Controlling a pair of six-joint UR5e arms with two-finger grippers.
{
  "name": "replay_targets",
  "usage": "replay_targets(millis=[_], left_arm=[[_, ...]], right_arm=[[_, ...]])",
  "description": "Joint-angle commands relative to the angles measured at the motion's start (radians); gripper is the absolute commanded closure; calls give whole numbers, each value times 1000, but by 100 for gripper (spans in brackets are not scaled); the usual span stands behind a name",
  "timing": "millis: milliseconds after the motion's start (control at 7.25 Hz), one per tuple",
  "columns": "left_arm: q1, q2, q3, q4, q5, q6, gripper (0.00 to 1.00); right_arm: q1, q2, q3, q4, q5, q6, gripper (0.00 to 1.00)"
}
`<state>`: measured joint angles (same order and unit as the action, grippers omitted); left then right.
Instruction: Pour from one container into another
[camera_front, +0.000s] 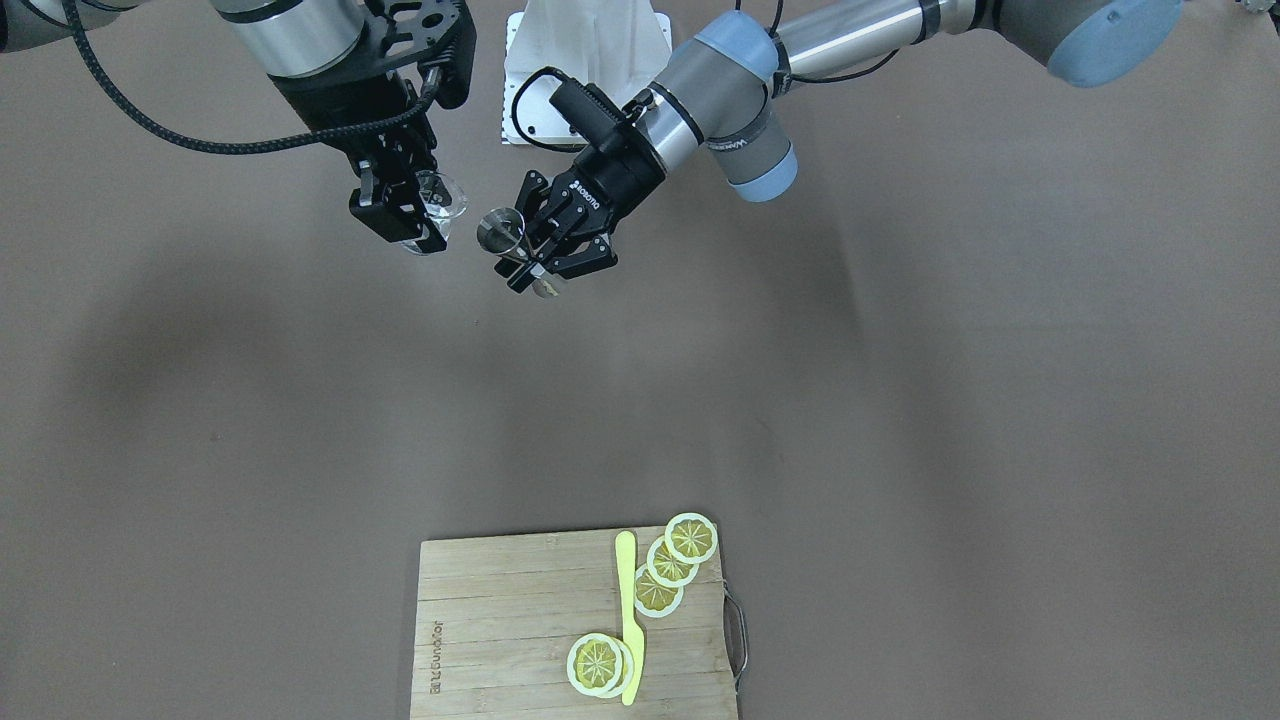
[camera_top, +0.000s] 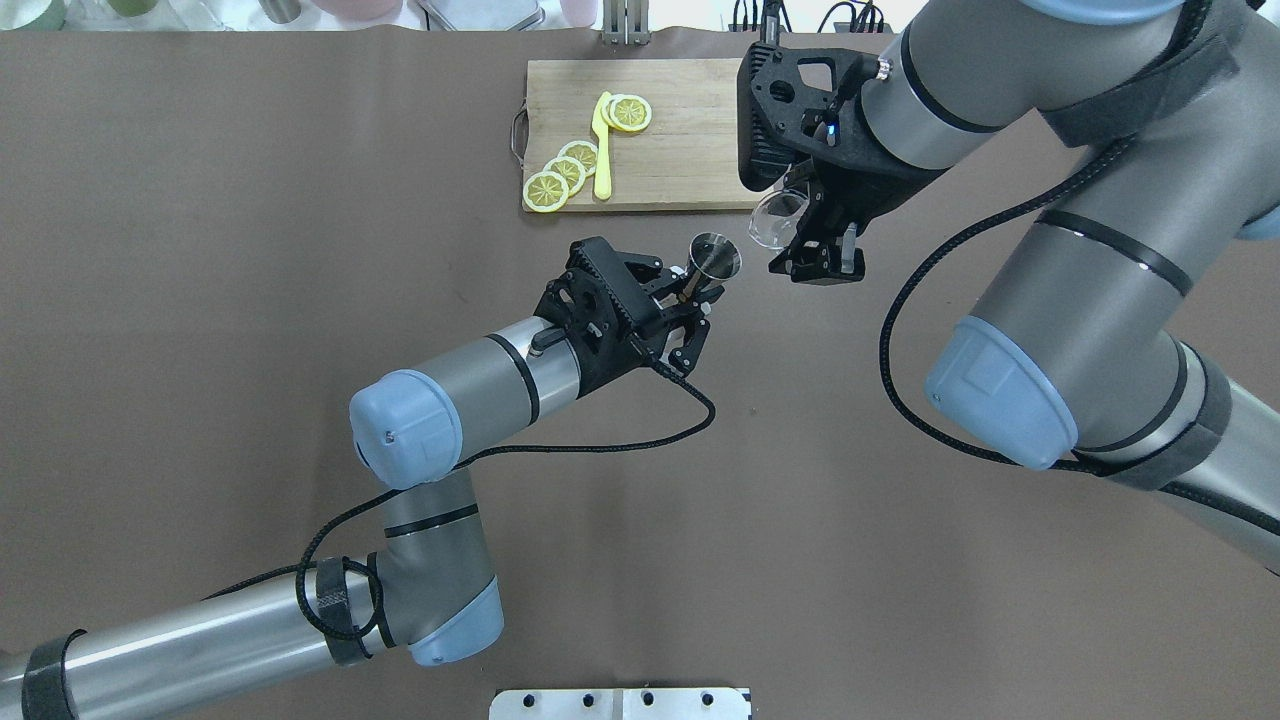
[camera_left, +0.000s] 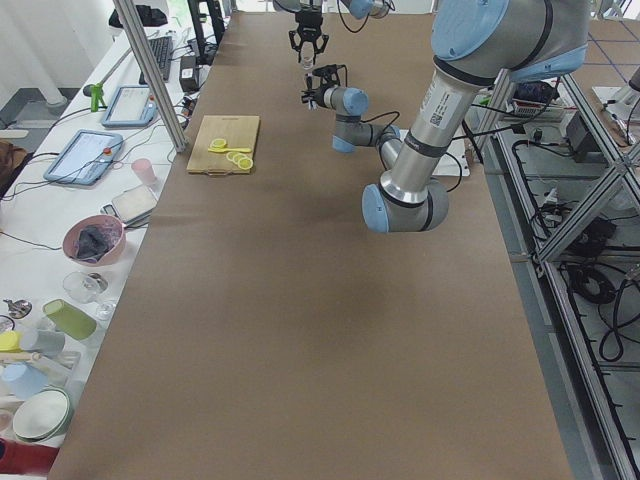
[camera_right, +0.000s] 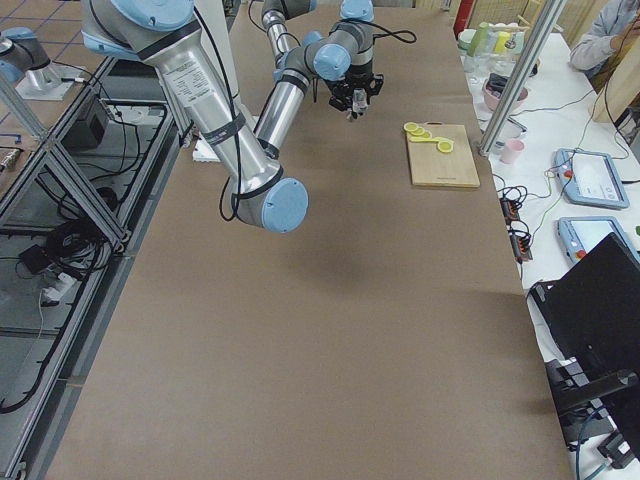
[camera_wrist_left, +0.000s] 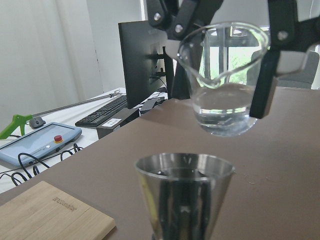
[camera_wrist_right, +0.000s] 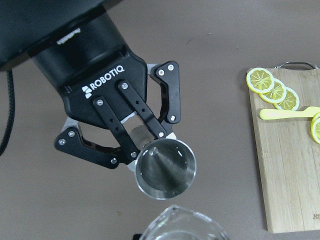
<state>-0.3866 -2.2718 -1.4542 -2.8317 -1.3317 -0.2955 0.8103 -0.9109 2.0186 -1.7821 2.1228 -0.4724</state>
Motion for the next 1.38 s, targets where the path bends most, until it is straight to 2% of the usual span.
replay_targets(millis=[0,1241], left_arm=[[0,0,2,0,0,-1,100],[0,0,0,-8,0,-5,100]], right_arm=[[-3,30,5,-80,-23,-26,100],[-77,127,32,-379,-217,-211,100]])
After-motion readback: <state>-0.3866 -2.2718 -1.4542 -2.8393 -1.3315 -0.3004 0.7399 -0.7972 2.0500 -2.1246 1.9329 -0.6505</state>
